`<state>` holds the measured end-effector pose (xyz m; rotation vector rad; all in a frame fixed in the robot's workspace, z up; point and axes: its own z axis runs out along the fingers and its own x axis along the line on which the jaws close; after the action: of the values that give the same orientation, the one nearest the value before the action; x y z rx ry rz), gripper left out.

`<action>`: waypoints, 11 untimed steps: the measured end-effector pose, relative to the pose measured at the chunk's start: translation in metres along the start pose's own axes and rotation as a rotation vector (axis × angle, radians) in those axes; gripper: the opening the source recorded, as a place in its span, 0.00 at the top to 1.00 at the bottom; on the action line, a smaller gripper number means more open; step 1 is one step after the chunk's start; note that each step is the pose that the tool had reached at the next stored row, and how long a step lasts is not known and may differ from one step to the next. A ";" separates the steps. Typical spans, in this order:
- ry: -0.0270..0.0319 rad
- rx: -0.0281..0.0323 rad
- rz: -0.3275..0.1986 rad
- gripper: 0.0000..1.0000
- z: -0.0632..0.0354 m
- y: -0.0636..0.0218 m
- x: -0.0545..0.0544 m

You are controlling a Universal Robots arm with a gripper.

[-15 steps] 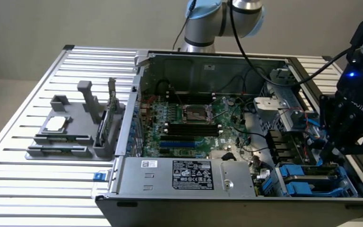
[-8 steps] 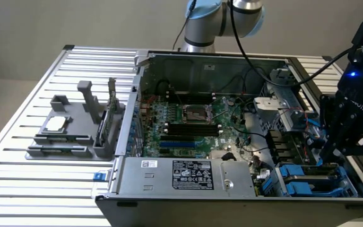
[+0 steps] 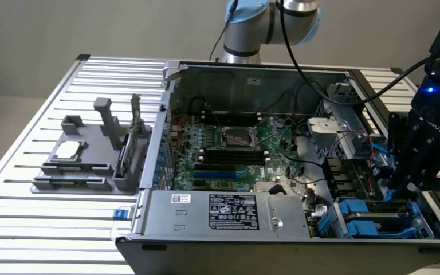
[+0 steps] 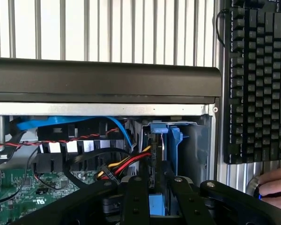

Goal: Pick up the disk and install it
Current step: 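Insert the first disk wire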

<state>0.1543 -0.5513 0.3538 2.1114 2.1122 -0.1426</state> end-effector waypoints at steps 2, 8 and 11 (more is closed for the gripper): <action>-0.0001 0.0003 0.000 0.78 0.0001 0.0003 0.000; -0.0002 0.0105 -0.002 0.89 0.0023 0.0008 0.000; -0.0003 0.0192 -0.004 0.89 0.0063 0.0013 -0.001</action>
<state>0.1559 -0.5529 0.3478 2.1182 2.1229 -0.1642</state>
